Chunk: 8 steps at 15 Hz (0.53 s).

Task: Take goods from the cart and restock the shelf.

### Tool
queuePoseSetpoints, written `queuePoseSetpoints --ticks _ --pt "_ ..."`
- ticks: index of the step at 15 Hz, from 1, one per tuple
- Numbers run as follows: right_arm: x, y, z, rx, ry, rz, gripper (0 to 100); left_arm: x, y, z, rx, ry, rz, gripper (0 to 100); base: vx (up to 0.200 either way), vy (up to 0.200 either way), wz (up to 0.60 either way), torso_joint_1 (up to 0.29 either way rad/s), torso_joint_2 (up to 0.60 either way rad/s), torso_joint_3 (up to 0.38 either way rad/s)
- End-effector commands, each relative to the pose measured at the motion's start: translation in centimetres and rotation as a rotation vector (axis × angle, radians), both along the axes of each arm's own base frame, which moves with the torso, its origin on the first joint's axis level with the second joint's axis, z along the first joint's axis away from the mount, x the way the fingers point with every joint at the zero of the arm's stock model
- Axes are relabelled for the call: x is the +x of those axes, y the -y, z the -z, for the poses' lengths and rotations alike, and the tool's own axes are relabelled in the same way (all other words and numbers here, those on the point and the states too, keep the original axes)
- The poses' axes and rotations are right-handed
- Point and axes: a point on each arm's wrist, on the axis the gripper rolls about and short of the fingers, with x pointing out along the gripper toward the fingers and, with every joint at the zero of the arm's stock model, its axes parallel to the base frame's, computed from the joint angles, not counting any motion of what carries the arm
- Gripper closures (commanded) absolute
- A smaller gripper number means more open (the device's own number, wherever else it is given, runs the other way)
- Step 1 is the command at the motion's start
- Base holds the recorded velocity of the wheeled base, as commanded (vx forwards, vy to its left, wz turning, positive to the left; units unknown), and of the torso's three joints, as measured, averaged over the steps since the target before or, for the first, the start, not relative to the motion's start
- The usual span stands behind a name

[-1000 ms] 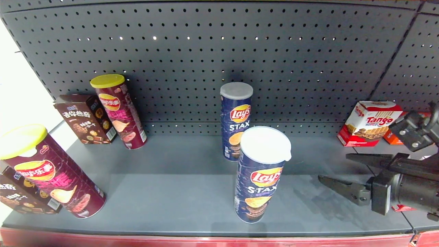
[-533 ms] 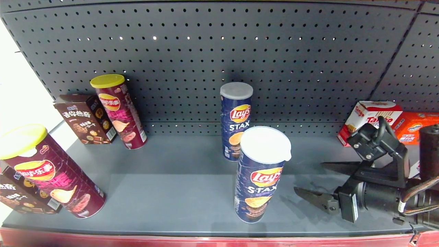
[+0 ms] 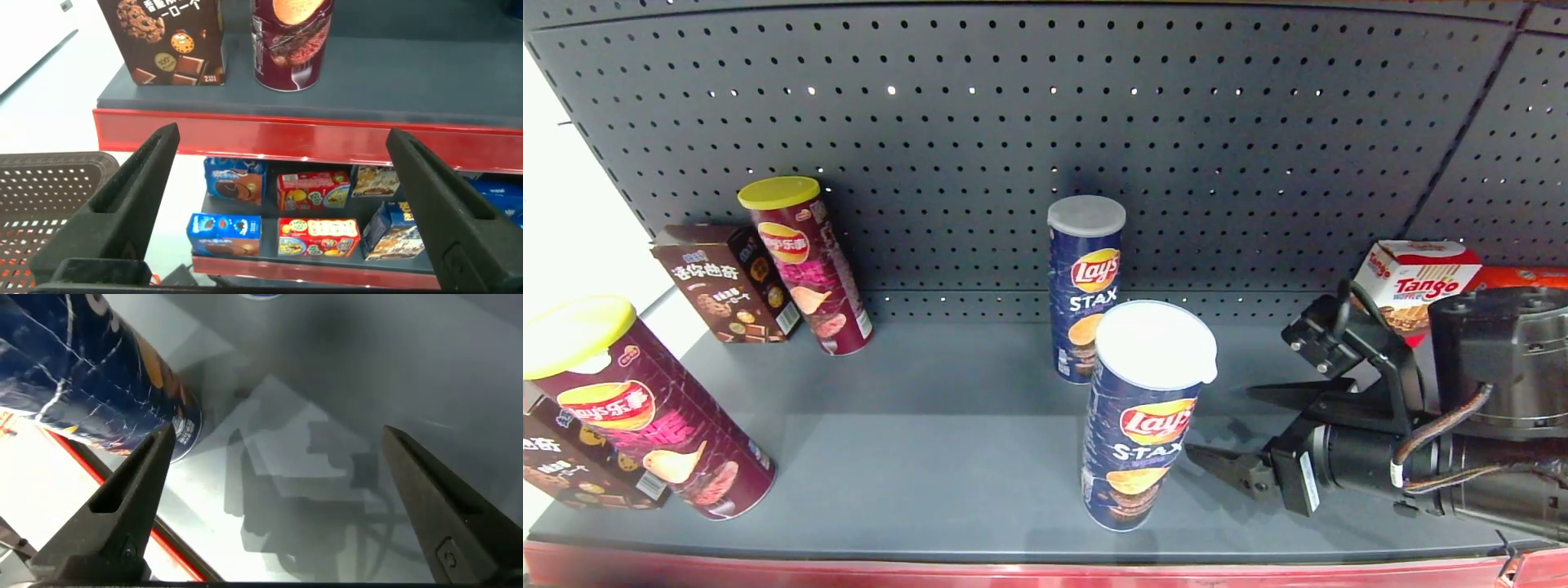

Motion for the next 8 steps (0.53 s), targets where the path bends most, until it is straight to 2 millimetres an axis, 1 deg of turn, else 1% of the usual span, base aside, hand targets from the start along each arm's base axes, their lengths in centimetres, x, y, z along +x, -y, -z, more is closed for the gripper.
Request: queuePoseSetpoints --ticks 1,4,8 --pt "0.1 -0.5 0.3 -0.008 -0.011 -0.014 0 0.0 0.0 0.0 -0.001 -0.001 -0.001 0 0.000 0.000 0.00 0.000 0.00 0.000" --pt "0.2 -0.8 0.5 -0.012 -0.016 -0.021 0 0.0 0.0 0.0 -0.001 -0.001 -0.001 0 0.000 0.000 0.00 0.000 0.00 0.000" --pt "0.5 -1.7 0.7 -0.019 -0.022 -0.042 0 0.0 0.0 0.0 -0.001 -0.001 -0.001 0 0.000 0.000 0.00 0.000 0.00 0.000"
